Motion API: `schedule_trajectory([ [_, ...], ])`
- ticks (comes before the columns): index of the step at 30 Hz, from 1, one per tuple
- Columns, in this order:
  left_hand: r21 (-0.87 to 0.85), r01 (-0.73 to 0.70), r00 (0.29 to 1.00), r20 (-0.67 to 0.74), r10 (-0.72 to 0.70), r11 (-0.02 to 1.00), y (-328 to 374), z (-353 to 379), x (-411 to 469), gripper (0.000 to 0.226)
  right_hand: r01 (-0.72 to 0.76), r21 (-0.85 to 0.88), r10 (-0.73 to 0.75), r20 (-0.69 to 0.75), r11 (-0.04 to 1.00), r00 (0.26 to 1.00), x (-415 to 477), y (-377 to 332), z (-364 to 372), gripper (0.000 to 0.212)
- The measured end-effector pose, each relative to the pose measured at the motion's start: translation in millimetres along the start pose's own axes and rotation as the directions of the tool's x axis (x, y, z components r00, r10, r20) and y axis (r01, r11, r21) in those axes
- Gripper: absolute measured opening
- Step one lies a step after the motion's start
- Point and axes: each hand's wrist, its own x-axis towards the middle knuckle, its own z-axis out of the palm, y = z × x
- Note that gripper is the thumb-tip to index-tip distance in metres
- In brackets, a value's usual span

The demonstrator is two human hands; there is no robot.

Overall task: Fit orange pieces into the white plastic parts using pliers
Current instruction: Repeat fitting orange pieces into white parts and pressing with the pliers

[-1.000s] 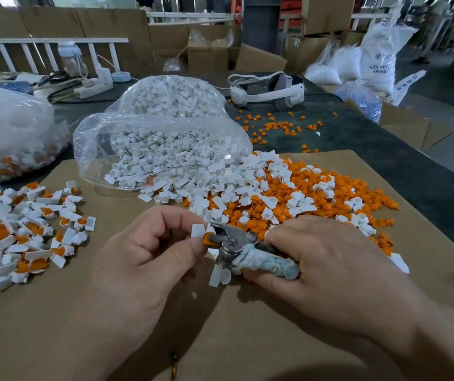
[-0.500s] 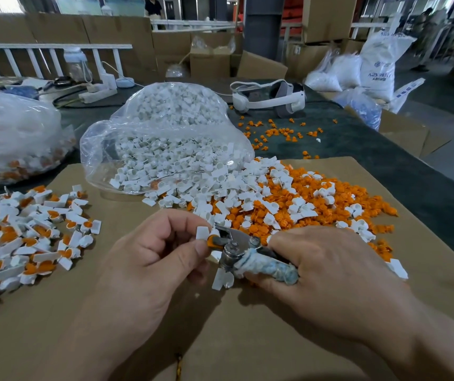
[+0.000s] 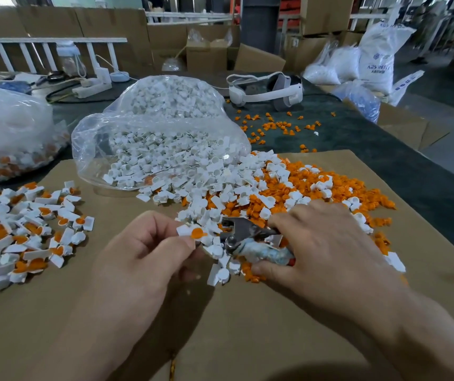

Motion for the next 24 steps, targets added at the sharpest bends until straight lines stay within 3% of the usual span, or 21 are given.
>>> schedule_trajectory([
  [3, -0.032, 0.067, 0.995, 0.082, -0.065, 0.997, 0.6, 6.7, -4.2, 0.021, -0.004, 0.019, 0.003, 0.035, 1.0, 0.999, -0.8, -0.9, 2.0, 0.083],
  [6, -0.036, 0.067, 0.994, 0.093, -0.064, 0.997, 3.8, 9.0, -6.3, 0.017, 0.006, 0.062, -0.008, 0.032, 0.998, 0.999, -2.2, -1.9, -2.0, 0.074],
  [8, -0.027, 0.05, 0.992, 0.121, -0.047, 0.998, 4.6, 8.6, -7.2, 0.012, 0.052, 0.135, -0.042, -0.073, 0.989, 0.996, -3.3, -6.6, -8.6, 0.058],
  [11, -0.092, 0.013, 0.984, 0.18, 0.004, 0.996, 6.3, 9.1, -10.1, 0.033, 0.203, 0.237, -0.141, -0.254, 0.95, 0.957, -8.9, -20.1, -15.8, 0.032],
  [16, -0.263, 0.035, 0.955, 0.294, 0.046, 0.964, 3.8, 11.9, -10.1, 0.043, 0.296, 0.219, -0.238, -0.255, 0.93, 0.937, -12.1, -24.7, -15.2, 0.013],
  [20, -0.19, 0.023, 0.93, 0.363, 0.048, 0.982, 2.7, 10.2, -10.2, 0.046, 0.334, 0.148, -0.304, -0.192, 0.931, 0.933, -12.1, -23.3, -14.8, 0.013],
  [24, 0.012, -0.072, 0.927, 0.369, 0.063, 0.997, 4.5, 7.1, -12.4, 0.049, 0.369, 0.151, -0.346, -0.156, 0.917, 0.925, -12.1, -24.1, -14.9, 0.007],
])
